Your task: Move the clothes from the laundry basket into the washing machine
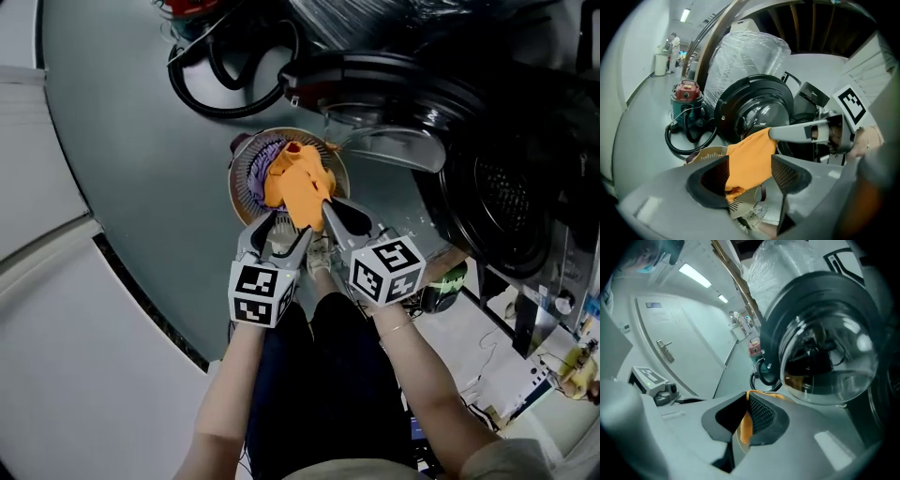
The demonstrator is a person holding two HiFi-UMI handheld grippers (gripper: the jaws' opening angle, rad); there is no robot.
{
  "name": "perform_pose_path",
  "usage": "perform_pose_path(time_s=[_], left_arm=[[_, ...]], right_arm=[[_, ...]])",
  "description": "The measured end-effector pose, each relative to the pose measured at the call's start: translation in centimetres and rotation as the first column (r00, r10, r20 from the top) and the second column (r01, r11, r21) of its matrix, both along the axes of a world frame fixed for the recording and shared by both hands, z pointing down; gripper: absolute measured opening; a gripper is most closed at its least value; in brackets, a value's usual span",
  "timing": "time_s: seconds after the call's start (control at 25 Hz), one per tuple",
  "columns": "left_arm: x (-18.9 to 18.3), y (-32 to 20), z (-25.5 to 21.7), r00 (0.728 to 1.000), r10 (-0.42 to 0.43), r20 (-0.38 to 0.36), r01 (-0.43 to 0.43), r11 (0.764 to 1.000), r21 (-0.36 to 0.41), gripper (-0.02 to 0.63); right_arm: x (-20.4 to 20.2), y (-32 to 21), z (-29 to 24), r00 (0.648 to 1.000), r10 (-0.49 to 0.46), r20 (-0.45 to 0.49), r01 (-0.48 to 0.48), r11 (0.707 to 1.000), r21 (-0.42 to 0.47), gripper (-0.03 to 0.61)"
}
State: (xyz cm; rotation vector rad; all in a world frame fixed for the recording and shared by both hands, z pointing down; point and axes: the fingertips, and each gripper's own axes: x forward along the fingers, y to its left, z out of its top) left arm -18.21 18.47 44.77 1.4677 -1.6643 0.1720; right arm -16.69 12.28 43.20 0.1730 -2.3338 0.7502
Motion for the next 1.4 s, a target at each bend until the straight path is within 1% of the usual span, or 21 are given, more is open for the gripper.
perform_pose_path(time_s=[0.08,0.16,0.28,0.4,0.52,0.72,0.84,0.92,1.04,1.08,1.12,1.16,1.2,1.32,1.4], left_arm=[[0.6,-0.7,-1.6,0.998,0.060,0.025,-0.060,0.998,-0.002,0.291],[1.2,-1.4,-3.2,0.991,0.122,0.059,-0.122,0.992,0.000,0.313],[2.4,-2.4,-5.5,0.979,0.190,0.077,-0.192,0.981,0.011,0.328],[3.1,-4.2,-8.8,0.965,0.238,0.112,-0.246,0.968,0.060,0.331],[3.8,-6.2,-12.3,0.940,0.294,0.171,-0.316,0.942,0.117,0.331],[6.2,-9.2,-18.1,0.893,0.375,0.250,-0.425,0.885,0.192,0.331],[8.1,-10.8,-21.4,0.865,0.408,0.291,-0.480,0.843,0.243,0.330],[9.5,-11.8,-23.7,0.842,0.433,0.321,-0.522,0.806,0.280,0.326],[11.8,-12.9,-26.9,0.803,0.474,0.360,-0.586,0.738,0.335,0.272],[12.5,-13.3,-27.9,0.792,0.489,0.366,-0.604,0.715,0.352,0.236],[13.2,-13.7,-28.7,0.781,0.505,0.368,-0.621,0.692,0.367,0.201],[13.9,-14.0,-29.5,0.770,0.522,0.367,-0.637,0.671,0.380,0.151],[14.6,-14.2,-30.1,0.758,0.543,0.363,-0.652,0.651,0.389,0.124],[17.2,-14.9,-31.9,0.720,0.600,0.348,-0.693,0.595,0.408,0.101],[18.5,-15.5,-32.8,0.699,0.626,0.345,-0.712,0.569,0.411,0.097]], right_arm=[[0.6,-0.5,-3.0,1.000,-0.010,0.023,0.009,0.999,0.035,0.038],[1.1,-0.8,-6.1,0.998,-0.014,0.058,0.010,0.998,0.057,0.038],[2.0,-1.3,-10.7,0.993,0.000,0.118,-0.009,0.997,0.082,0.039],[3.0,-1.9,-15.0,0.985,0.025,0.172,-0.044,0.993,0.110,0.038],[4.1,-2.3,-19.2,0.971,0.048,0.233,-0.081,0.987,0.136,0.038],[6.5,-3.0,-25.2,0.959,0.042,0.281,-0.114,0.963,0.246,0.040],[8.1,-3.5,-28.4,0.944,0.049,0.327,-0.148,0.947,0.284,0.039],[9.3,-3.7,-30.5,0.932,0.055,0.359,-0.173,0.937,0.305,0.039],[11.3,-3.8,-33.5,0.914,0.075,0.398,-0.220,0.918,0.331,0.039],[11.9,-4.0,-34.4,0.910,0.082,0.407,-0.237,0.906,0.349,0.040],[12.6,-4.3,-35.1,0.906,0.090,0.414,-0.258,0.893,0.370,0.038],[13.3,-4.8,-35.8,0.902,0.101,0.420,-0.280,0.878,0.389,0.040],[14.1,-5.2,-36.5,0.897,0.117,0.426,-0.304,0.862,0.405,0.040],[16.6,-6.1,-37.9,0.870,0.188,0.456,-0.402,0.806,0.435,0.041],[18.6,-6.7,-38.3,0.833,0.255,0.491,-0.484,0.766,0.423,0.057]])
